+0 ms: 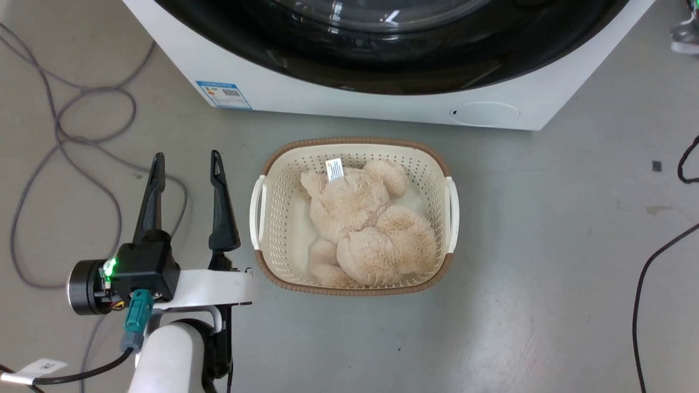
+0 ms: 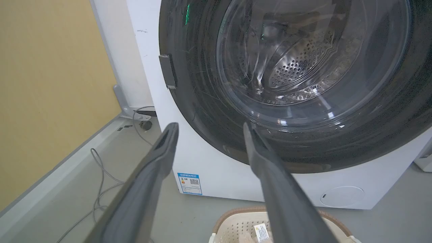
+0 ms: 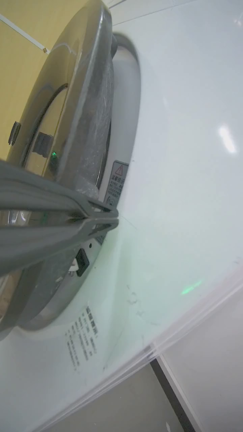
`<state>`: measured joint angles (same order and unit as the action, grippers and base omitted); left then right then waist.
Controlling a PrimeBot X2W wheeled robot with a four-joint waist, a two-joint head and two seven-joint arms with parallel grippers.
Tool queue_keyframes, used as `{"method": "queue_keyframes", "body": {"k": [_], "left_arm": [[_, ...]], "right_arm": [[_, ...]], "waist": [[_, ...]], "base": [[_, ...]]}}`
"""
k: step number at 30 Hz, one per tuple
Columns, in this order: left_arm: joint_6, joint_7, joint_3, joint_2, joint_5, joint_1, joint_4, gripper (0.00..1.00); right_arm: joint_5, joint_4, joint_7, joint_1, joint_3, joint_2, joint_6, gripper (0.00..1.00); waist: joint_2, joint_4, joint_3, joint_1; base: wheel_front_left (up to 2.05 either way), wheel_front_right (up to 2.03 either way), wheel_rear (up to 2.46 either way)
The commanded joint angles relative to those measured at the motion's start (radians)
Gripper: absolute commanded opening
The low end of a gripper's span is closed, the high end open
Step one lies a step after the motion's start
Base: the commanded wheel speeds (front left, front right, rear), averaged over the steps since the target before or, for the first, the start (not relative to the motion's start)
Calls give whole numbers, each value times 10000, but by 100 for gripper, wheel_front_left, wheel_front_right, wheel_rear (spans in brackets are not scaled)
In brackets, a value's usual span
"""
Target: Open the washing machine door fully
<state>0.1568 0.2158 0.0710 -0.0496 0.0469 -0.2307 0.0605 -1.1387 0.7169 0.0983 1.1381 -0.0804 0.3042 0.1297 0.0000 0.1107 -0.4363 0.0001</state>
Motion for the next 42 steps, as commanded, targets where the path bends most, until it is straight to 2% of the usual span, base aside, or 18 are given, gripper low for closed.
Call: {"method": "queue_keyframes", "body": {"k": [1, 10, 18, 31, 42], "left_arm": [[67, 101, 21, -6, 16, -165, 37, 100], [216, 289, 122, -6, 57, -353, 61, 100], [271, 456, 132, -6, 47, -487, 32, 100], [156, 460, -113, -6, -99, -111, -175, 100], [67, 460, -215, -6, -126, 405, -439, 100]], "right_arm": [[-248, 177, 78, 342, -81, 92, 9, 0], [-1288, 523, 1412, 961, -980, 363, 9, 0], [-2896, 391, 3204, 1229, -1530, 605, 10, 0], [-3501, -995, 4417, -708, -2210, 929, 10, 0], [-4170, -2743, 4842, -2873, -2478, 912, 10, 0]], "waist": [[0, 9, -53, -1], [0, 48, -374, -1], [0, 53, -539, -1], [0, -271, 241, -1], [0, -464, 1242, -1]], "base": [[0, 0, 0], [0, 0, 0], [0, 0, 0], [0, 0, 0], [0, 0, 0]]}}
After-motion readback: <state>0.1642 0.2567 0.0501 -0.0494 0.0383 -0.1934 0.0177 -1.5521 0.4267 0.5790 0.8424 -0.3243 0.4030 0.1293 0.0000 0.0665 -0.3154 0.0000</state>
